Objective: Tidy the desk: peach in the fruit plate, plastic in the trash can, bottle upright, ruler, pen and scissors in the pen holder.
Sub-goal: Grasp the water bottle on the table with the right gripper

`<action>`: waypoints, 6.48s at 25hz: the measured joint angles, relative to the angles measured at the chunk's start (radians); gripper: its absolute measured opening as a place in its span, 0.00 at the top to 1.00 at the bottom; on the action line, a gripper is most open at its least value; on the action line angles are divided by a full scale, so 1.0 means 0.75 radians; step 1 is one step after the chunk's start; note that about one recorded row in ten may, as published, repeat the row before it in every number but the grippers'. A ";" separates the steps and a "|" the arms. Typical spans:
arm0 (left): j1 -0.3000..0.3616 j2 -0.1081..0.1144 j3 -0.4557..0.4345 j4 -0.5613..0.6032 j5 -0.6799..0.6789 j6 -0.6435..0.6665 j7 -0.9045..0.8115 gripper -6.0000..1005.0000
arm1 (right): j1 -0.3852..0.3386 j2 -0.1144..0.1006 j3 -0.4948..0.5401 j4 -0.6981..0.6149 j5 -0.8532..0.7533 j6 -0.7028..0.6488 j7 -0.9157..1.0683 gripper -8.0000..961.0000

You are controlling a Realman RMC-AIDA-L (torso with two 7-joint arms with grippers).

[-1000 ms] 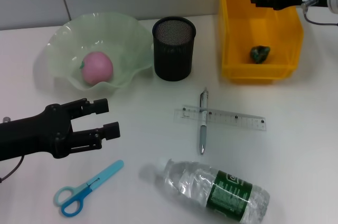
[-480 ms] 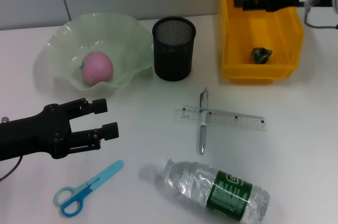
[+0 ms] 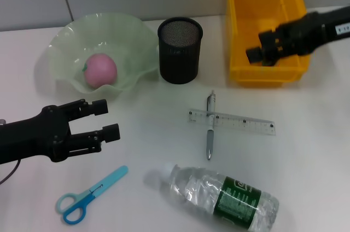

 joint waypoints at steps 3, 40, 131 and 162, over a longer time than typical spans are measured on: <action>0.000 -0.003 -0.009 0.001 0.000 -0.001 -0.001 0.21 | 0.048 -0.017 -0.005 0.000 -0.070 -0.146 0.055 0.23; 0.018 -0.010 -0.031 -0.010 0.000 -0.002 -0.016 0.22 | 0.403 0.105 -0.697 0.351 -0.471 -0.202 0.126 0.23; 0.034 0.020 -0.032 0.001 0.001 0.080 0.037 0.23 | 0.451 0.120 -1.120 0.561 -0.429 0.242 0.135 0.22; 0.031 0.018 -0.033 0.002 0.002 0.080 0.037 0.24 | 0.427 0.127 -1.171 0.577 -0.431 0.276 0.123 0.21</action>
